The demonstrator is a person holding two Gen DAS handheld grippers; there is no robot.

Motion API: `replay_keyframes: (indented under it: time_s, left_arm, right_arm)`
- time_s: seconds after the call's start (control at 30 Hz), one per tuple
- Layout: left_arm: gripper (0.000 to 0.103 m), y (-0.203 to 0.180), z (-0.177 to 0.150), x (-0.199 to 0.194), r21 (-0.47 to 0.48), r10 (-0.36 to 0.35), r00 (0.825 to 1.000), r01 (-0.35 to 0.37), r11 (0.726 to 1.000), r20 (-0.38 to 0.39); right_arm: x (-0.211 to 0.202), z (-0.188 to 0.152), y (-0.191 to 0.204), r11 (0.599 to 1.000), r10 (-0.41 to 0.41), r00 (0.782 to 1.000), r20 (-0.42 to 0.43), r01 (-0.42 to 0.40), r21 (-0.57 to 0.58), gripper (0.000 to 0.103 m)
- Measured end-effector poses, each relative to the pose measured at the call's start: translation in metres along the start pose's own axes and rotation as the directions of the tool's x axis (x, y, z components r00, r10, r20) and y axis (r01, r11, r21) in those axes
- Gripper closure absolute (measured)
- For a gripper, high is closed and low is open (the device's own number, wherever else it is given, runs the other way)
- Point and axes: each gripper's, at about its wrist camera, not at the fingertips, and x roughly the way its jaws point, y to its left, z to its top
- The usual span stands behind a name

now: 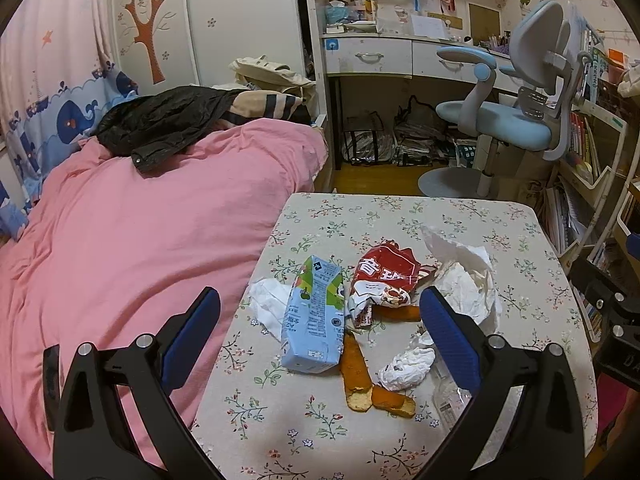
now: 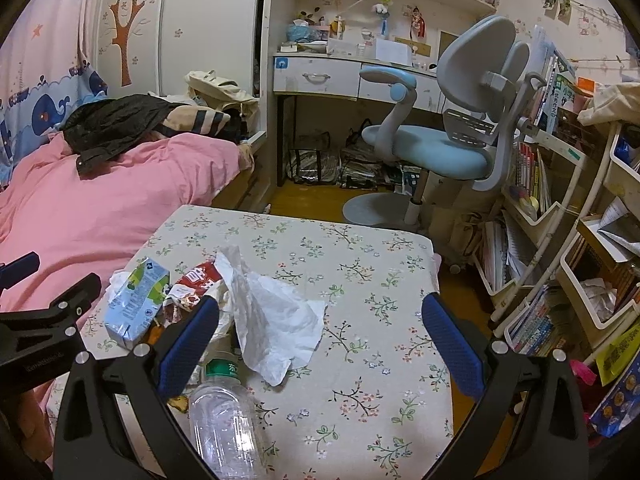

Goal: Collect trash
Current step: 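Move the right tool over the table toward the clear plastic bottle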

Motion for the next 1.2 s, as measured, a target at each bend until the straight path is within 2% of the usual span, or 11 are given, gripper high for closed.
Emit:
replay_keyframes:
  time_s: [1.2]
  left_arm:
    - [0.007,0.0044,-0.0019,0.0025,0.007,0.011,1.0,-0.011,1.0,-0.004]
  right_arm:
    - [-0.0005,0.0013,0.0021,1.0,0.016,1.0,-0.002,-0.016,0.004,0.006]
